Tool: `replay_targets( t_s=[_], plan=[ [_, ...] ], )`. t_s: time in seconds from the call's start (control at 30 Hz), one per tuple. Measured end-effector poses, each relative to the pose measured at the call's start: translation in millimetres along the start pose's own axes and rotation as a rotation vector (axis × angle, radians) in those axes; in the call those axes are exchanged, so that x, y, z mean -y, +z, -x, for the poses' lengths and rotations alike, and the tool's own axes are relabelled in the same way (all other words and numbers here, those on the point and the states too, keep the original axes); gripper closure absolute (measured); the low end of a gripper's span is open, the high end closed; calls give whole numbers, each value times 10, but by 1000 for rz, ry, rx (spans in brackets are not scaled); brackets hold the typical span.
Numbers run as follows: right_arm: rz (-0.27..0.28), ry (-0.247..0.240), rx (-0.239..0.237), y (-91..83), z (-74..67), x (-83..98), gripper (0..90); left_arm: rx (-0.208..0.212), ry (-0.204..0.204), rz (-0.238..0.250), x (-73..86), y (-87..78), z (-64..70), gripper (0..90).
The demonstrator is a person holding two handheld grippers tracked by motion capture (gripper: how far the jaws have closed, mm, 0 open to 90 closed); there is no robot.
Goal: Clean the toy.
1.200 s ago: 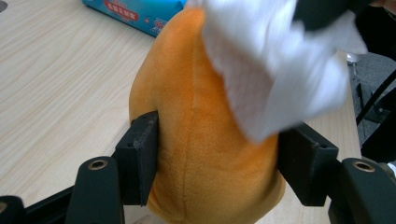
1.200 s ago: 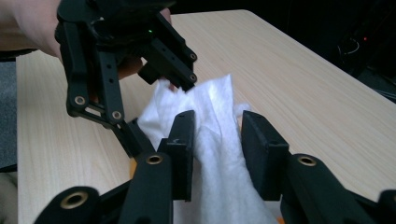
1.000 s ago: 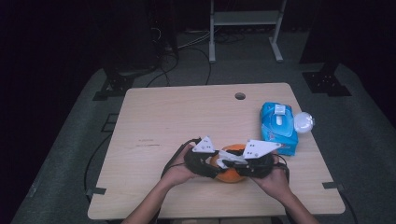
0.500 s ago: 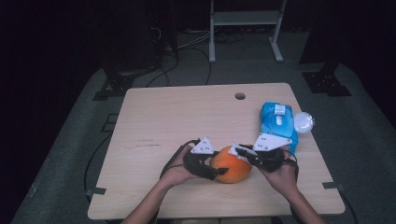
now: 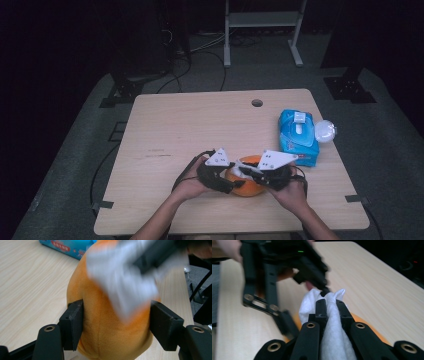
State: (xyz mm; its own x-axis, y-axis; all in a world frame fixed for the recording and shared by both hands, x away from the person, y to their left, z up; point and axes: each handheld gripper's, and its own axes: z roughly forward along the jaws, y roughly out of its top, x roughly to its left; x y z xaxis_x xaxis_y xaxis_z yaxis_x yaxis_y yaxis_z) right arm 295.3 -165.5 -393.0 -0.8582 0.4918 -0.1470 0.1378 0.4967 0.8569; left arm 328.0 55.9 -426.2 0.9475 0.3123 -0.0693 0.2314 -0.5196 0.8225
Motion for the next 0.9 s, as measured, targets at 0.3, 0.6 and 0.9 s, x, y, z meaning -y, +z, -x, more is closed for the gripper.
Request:
replay_targets(
  t_s=[0.3,0.6,0.9],
  plan=[
    [24,157,39,-186,302,278,822,26,-23,0,19,-54,-73,281],
    [43,119,-4,-47,103,147,822,14,4,8,-21,-99,-55,299],
    [37,143,28,-163,166,279,823,30,-64,29,103,-109,-162,341]
  ],
)
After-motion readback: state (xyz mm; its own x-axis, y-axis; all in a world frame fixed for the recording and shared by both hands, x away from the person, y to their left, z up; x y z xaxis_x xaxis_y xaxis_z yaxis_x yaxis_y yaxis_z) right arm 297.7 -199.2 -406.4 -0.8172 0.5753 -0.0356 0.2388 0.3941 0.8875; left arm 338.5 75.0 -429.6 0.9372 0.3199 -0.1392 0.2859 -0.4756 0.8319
